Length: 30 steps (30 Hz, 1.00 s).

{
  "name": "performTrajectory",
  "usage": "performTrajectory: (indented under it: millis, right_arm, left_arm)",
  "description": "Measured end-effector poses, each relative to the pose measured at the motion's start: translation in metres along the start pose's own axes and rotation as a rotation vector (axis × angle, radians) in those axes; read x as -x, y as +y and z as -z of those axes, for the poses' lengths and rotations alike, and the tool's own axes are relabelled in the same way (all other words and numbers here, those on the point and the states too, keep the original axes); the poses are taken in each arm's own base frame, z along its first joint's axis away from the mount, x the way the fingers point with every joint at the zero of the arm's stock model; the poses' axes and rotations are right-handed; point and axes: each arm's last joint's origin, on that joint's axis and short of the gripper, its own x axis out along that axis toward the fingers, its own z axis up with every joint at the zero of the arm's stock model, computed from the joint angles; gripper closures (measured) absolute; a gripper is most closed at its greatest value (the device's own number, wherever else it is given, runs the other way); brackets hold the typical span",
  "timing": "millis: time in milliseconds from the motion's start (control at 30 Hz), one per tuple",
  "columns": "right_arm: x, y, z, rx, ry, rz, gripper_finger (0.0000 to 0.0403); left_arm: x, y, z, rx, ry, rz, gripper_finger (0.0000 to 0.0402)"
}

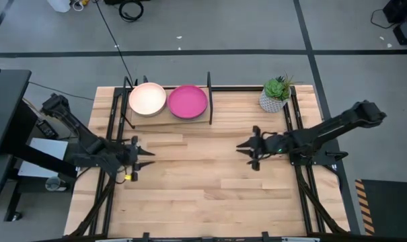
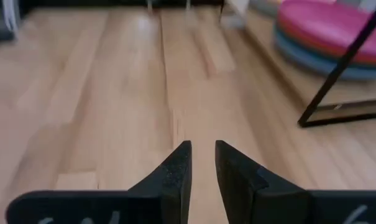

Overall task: Place and stack plates onto a shelf
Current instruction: Return to Home Position

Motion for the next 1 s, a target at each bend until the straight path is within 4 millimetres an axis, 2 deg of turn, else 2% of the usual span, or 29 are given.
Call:
performTrajectory:
  millis: [267, 500, 633, 800, 1000]
  right_arm:
    - [0.048, -0.02, -0.017, -0.069, -0.165, 0.003, 0.033]
    - [0.074, -0.031, -0.014, -0.14, -0.203, 0.018, 0.033]
    - [0.073, -0.031, -0.003, -0.18, -0.273, 0.005, 0.0331]
    - [0.063, -0.031, 0.023, -0.195, -0.377, -0.005, 0.0331]
    - [0.067, -0.039, 0.038, -0.2, -0.345, 0.118, 0.0331]
  left_arm:
    - [0.021, 0.022, -0.002, 0.042, -0.066, -0.002, 0.026]
    - [0.028, 0.026, -0.005, 0.112, -0.115, 0.048, 0.0261]
    - [0.025, 0.02, -0.004, 0.142, -0.195, 0.075, 0.0261]
    - [0.011, 0.013, 0.022, 0.09, -0.241, 0.113, 0.0261]
    - [0.011, 0.008, 0.024, 0.08, -0.282, 0.276, 0.0261]
